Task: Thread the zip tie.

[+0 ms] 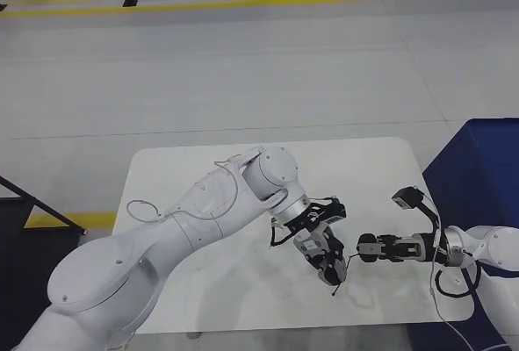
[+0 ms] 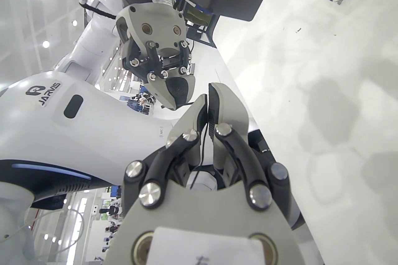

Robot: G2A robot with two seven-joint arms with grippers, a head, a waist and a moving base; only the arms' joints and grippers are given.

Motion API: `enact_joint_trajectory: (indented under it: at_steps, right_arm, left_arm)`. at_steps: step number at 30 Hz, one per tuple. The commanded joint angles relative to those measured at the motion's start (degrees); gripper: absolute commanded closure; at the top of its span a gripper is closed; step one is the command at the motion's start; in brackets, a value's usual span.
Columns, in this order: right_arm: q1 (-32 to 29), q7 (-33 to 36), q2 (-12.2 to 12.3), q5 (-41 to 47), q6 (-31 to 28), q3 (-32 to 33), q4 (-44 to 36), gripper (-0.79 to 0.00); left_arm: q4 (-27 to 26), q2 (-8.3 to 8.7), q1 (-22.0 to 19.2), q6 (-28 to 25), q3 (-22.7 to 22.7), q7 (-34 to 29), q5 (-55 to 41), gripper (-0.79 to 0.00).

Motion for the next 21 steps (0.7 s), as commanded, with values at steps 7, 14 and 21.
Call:
enact_joint_trajectory:
  at_steps: [7, 14, 21]
  right_arm:
    - [0.0, 0.0, 0.0, 0.0, 0.0, 0.0, 0.0, 0.0]
    - [0.0, 0.0, 0.0, 0.0, 0.0, 0.0, 0.0, 0.0]
    - [0.0, 0.0, 0.0, 0.0, 0.0, 0.0, 0.0, 0.0]
  left_arm:
    - [0.1, -0.16, -0.2, 0.0, 0.0, 0.0, 0.1, 0.0]
    - [1.2, -0.54, 0.5, 0.0, 0.0, 0.0, 0.2, 0.0]
    - [1.7, -0.96, 0.4, 0.0, 0.0, 0.0, -0.2, 0.0]
